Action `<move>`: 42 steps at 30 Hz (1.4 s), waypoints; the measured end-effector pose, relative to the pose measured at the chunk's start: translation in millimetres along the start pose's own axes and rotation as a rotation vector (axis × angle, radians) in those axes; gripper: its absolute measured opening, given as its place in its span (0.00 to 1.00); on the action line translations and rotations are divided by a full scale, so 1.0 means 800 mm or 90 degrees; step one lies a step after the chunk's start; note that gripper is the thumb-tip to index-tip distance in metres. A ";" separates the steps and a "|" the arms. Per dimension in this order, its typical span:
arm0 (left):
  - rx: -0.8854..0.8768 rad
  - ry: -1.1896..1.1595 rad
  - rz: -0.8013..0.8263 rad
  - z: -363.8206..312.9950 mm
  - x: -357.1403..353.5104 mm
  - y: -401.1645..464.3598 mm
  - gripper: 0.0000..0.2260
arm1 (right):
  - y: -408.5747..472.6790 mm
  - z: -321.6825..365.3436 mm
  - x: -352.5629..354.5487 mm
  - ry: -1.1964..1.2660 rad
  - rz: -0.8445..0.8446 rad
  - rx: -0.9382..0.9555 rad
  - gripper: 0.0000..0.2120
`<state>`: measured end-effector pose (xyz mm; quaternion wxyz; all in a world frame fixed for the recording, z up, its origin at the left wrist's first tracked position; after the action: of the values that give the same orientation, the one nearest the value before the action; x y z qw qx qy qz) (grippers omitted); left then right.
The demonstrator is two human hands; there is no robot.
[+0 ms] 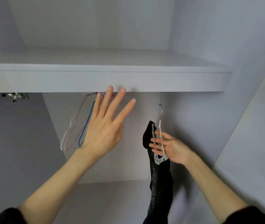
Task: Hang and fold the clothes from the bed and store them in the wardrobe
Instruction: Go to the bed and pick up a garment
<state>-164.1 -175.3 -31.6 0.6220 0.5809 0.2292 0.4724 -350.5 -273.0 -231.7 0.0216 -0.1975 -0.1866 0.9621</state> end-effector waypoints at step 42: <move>0.096 0.067 0.099 0.008 -0.023 0.002 0.35 | 0.002 0.167 0.075 -0.401 -0.476 0.368 0.18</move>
<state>-167.2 -194.5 -33.7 0.5250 0.6163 0.2506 0.5307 -457.4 -314.3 -140.5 0.3575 0.1924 0.0296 0.9134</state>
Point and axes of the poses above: each hand's wrist, its own y-axis towards the middle knuckle, its own x-axis out of the back of the hand, z = x × y, the point moved 10 cm from there along y, towards the middle knuckle, and after that the axes turned 13 degrees about -z, right-handed, at the moved point
